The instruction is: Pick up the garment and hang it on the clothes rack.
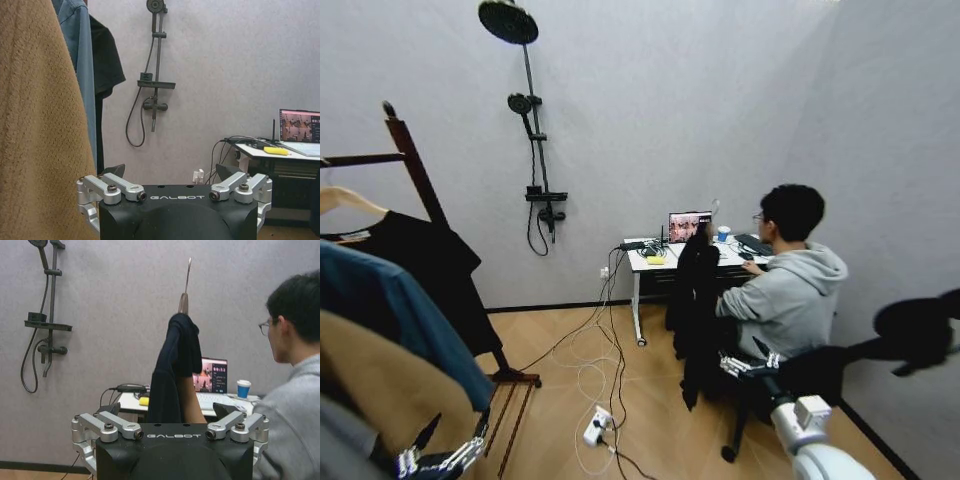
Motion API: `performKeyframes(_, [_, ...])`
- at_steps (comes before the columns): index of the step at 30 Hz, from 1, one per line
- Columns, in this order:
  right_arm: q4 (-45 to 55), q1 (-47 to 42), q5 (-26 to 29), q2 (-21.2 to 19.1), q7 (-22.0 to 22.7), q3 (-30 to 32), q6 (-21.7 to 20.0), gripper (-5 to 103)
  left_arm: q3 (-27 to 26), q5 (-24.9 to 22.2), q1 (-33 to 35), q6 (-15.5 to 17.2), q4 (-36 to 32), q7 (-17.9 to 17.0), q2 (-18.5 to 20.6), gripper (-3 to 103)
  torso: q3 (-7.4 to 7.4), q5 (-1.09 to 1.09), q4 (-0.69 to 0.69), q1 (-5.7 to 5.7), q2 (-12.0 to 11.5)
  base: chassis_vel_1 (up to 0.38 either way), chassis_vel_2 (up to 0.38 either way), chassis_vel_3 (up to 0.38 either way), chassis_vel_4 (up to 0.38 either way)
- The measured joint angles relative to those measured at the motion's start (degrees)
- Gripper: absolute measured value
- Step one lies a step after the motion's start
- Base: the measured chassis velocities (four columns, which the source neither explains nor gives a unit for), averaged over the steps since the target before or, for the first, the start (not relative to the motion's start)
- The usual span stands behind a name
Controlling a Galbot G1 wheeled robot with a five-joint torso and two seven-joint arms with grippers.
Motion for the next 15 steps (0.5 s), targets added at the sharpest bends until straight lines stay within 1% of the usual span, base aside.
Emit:
performKeyframes(2, [-0.91, 3.31, 0.80, -3.13, 2.32, -0.42, -1.63, 100, 0.00, 0.00, 0.00, 0.00, -0.01, 0.00, -0.01, 100, 0.00, 0.05, 0.02, -0.05, 0.01, -0.014, 0.029, 0.003, 0.025])
performKeyframes(3, [-0.91, 3.31, 0.80, -3.13, 2.32, -0.42, -1.63, 100, 0.00, 0.00, 0.00, 0.00, -0.01, 0.00, -0.01, 100, 0.00, 0.05, 0.02, -0.05, 0.01, 0.000, 0.000, 0.000, 0.000])
performKeyframes(5, [-4.38, 9.43, 2.15, -7.15, 4.10, -1.75, -2.44, 100, 0.00, 0.00, 0.00, 0.00, 0.00, 0.00, -0.01, 100, -0.03, 0.03, 0.00, -0.11, 0.05, 0.043, -0.078, 0.005, 0.065])
performKeyframes(6, [-5.96, 12.04, 2.58, -8.54, 4.64, -2.47, -2.53, 100, 0.00, 0.00, 0.00, 0.00, -0.01, 0.03, -0.01, 100, -0.04, 0.04, 0.00, -0.13, 0.06, 0.045, -0.120, -0.057, 0.058])
performKeyframes(7, [-5.96, 12.04, 2.58, -8.54, 4.64, -2.47, -2.53, 100, 0.00, 0.00, 0.00, 0.00, -0.01, 0.03, -0.01, 100, -0.04, 0.04, 0.00, -0.13, 0.06, 0.045, -0.120, -0.057, 0.058])
performKeyframes(8, [-8.93, 16.51, 3.56, -10.50, 5.22, -3.89, -2.70, 100, 0.00, 0.00, 0.01, 0.00, -0.01, 0.00, -0.02, 100, -0.03, 0.04, 0.01, -0.14, 0.07, 0.058, -0.107, -0.057, 0.063])
performKeyframes(9, [-11.32, 19.62, 4.24, -11.53, 5.43, -5.03, -2.75, 100, 0.00, 0.01, 0.00, 0.00, -0.01, 0.05, -0.01, 100, -0.03, 0.04, 0.00, -0.14, 0.06, 0.058, -0.057, -0.059, 0.063])
performKeyframes(10, [-11.32, 19.62, 4.24, -11.53, 5.43, -5.03, -2.75, 100, 0.00, 0.01, 0.00, 0.00, -0.01, 0.05, -0.01, 100, -0.03, 0.04, 0.00, -0.14, 0.06, 0.058, -0.057, -0.059, 0.063])
performKeyframes(11, [-14.05, 23.09, 5.09, -12.43, 5.45, -6.57, -2.59, 100, 0.00, 0.00, 0.01, 0.00, -0.01, 0.02, -0.01, 100, -0.03, 0.03, 0.02, -0.13, 0.06, 0.000, 0.000, 0.000, 0.000])
performKeyframes(13, [-18.51, 29.30, 7.46, -13.41, 5.30, -9.72, -2.30, 100, 0.00, 0.00, 0.00, 0.00, -0.01, 0.01, -0.01, 100, -0.02, 0.03, 0.01, -0.08, 0.04, 0.000, 0.000, 0.000, 0.000])
performKeyframes(14, [-18.51, 29.30, 7.46, -13.41, 5.30, -9.72, -2.30, 100, 0.00, 0.00, 0.00, 0.00, -0.01, 0.01, -0.01, 100, -0.02, 0.03, 0.01, -0.08, 0.04, 0.000, 0.000, 0.000, 0.000])
performKeyframes(15, [-19.96, 31.32, 8.22, -13.62, 5.10, -10.88, -2.12, 100, 0.00, 0.00, 0.01, 0.00, 0.00, 0.01, -0.01, 100, -0.01, 0.03, 0.01, -0.06, 0.03, 0.000, 0.000, 0.000, 0.000])
